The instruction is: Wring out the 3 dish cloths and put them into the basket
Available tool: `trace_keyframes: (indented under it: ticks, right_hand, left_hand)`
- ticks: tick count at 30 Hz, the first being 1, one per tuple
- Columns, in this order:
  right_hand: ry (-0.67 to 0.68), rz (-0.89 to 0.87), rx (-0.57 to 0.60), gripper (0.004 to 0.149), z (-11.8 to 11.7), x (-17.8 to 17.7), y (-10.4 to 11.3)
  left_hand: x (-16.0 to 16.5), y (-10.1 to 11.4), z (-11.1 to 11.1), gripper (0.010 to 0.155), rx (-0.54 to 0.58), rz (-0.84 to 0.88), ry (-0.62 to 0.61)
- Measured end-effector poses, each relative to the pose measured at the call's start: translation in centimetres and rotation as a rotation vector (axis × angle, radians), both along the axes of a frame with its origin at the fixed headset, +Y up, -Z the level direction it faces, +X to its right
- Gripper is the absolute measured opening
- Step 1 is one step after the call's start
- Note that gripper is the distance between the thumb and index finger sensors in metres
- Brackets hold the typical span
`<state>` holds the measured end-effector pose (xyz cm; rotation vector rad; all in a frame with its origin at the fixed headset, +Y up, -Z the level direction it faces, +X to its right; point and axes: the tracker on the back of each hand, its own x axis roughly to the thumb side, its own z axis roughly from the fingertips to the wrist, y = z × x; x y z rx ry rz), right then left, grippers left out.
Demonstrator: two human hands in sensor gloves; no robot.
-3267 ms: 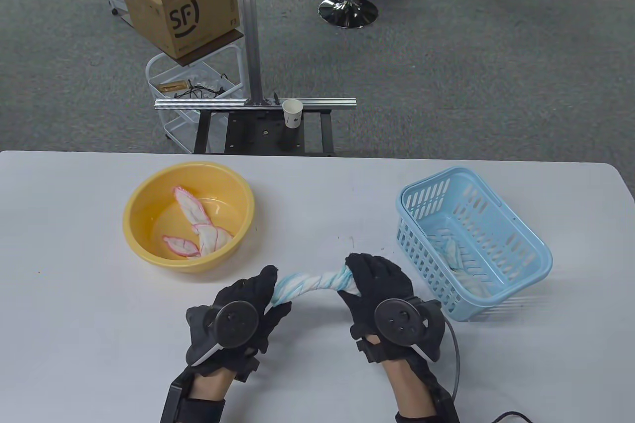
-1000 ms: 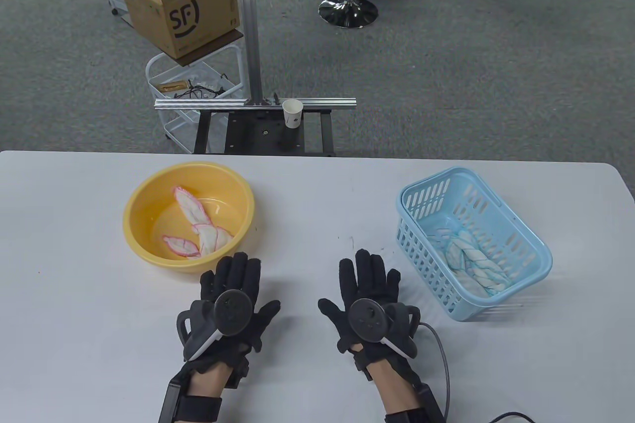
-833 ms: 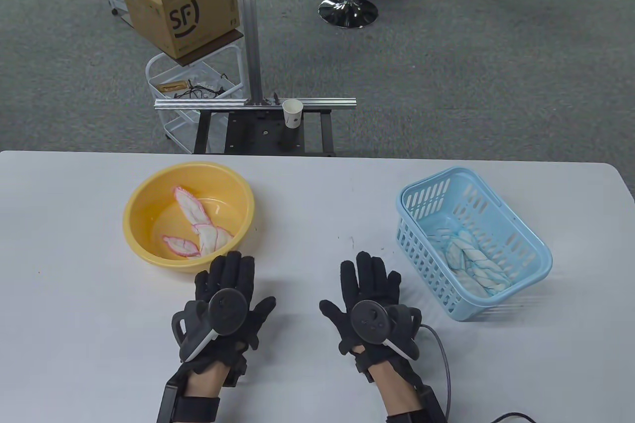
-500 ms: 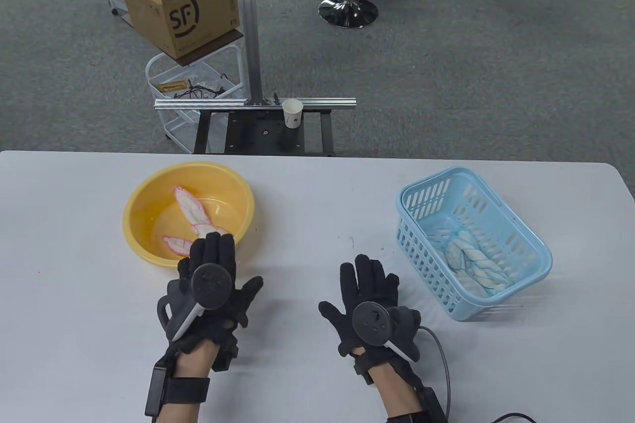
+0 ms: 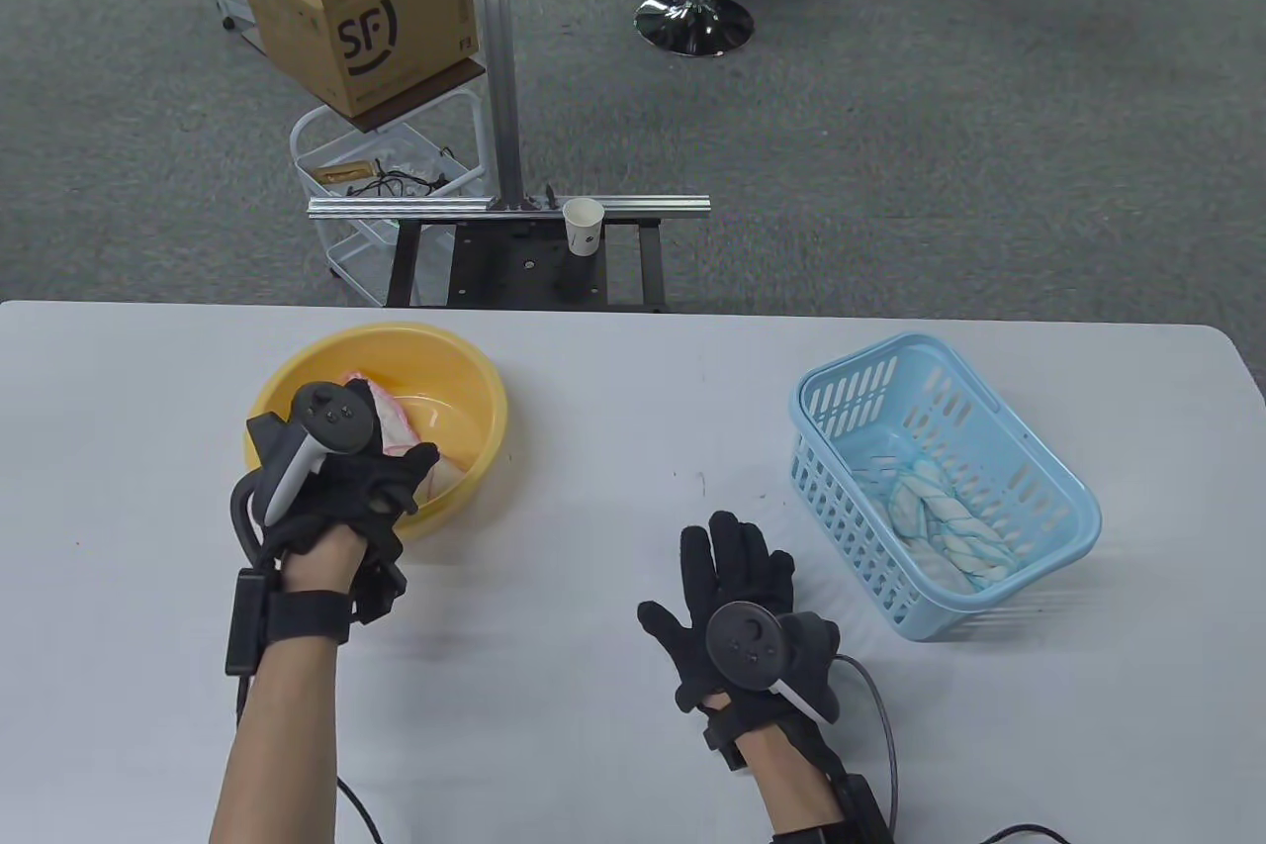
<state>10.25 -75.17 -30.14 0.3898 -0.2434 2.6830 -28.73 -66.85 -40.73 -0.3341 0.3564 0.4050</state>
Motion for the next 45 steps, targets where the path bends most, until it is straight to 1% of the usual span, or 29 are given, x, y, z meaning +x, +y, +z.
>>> trace_keyframes:
  ticks: [2,5,10,12,15,19,23,25,27,32,37,39,41,45]
  right_hand:
    - [-0.007,-0.005,-0.004,0.086,0.0,0.2,0.0]
    - [-0.016,0.003,-0.018,0.085,0.0,0.4,-0.1]
    - [-0.029,0.002,-0.038,0.084,-0.2,0.8,-0.2]
    - [-0.031,-0.005,-0.048,0.084,-0.2,0.9,-0.2]
    - [-0.033,-0.002,-0.05,0.083,-0.2,0.9,-0.2]
    - [-0.035,0.0,-0.058,0.083,-0.3,1.0,-0.2]
    - [-0.037,-0.002,-0.07,0.082,-0.4,1.1,-0.3]
    - [-0.037,-0.001,-0.072,0.082,-0.4,1.1,-0.3]
    - [-0.036,0.001,-0.078,0.082,-0.4,1.1,-0.3]
    - [-0.033,-0.001,-0.089,0.081,-0.4,1.0,-0.4]
    - [-0.027,-0.012,-0.104,0.08,-0.4,1.0,-0.5]
    - [-0.024,-0.015,-0.109,0.08,-0.4,1.0,-0.6]
    - [-0.021,-0.016,-0.11,0.08,-0.4,0.9,-0.6]
    - [-0.011,-0.026,-0.105,0.08,-0.4,0.8,-0.5]
  left_hand:
    - [-0.1,-0.7,-1.1,0.099,-0.065,0.006,0.015]
    - [-0.1,-2.0,-2.6,0.094,-0.129,-0.007,0.036]
    - [-0.1,-4.2,-4.2,0.088,-0.233,-0.045,0.052]
    - [0.0,-5.0,-4.8,0.089,-0.282,-0.047,0.047]
    - [0.2,-5.6,-5.5,0.089,-0.281,-0.048,0.048]
    - [0.6,-5.9,-6.3,0.077,-0.283,0.0,0.032]
    - [0.7,-5.8,-6.6,0.071,-0.233,0.042,0.012]
    - [0.7,-5.4,-6.5,0.068,-0.187,0.047,-0.001]
    - [0.5,-4.9,-6.3,0.068,-0.154,0.063,-0.013]
    - [-0.3,-3.4,-5.5,0.071,-0.05,0.189,-0.027]
    - [-1.1,-1.6,-4.3,0.068,0.064,0.325,-0.057]
    - [-1.3,-0.8,-3.7,0.065,0.11,0.328,-0.081]
    - [-1.4,0.0,-3.1,0.065,0.174,0.342,-0.105]
    - [-1.6,2.0,-1.4,0.065,0.316,0.449,-0.132]
